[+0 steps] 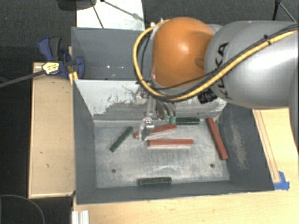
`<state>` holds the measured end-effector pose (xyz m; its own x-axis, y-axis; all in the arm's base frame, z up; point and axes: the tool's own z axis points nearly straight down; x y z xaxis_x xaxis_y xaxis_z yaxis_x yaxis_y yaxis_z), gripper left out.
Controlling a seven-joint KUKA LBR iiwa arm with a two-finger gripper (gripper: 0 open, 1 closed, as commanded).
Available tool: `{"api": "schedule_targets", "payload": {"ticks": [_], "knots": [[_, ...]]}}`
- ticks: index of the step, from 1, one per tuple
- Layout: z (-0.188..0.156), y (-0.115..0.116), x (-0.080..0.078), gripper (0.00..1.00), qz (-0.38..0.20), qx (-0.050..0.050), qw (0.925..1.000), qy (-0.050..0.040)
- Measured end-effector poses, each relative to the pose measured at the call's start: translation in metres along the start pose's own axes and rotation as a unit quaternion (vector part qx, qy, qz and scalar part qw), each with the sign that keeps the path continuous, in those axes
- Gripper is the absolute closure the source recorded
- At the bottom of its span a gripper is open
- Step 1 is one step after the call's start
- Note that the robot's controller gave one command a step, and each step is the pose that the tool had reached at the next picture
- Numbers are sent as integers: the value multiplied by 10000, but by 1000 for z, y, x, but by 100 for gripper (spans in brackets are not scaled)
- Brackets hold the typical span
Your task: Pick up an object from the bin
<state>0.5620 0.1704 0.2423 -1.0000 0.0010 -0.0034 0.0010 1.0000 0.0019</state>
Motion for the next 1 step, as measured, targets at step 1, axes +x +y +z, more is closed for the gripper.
{"api": "schedule_targets", "payload": {"ticks": [1], "knots": [[66,-48,-4,0,-285,1,9996,-20]]}}
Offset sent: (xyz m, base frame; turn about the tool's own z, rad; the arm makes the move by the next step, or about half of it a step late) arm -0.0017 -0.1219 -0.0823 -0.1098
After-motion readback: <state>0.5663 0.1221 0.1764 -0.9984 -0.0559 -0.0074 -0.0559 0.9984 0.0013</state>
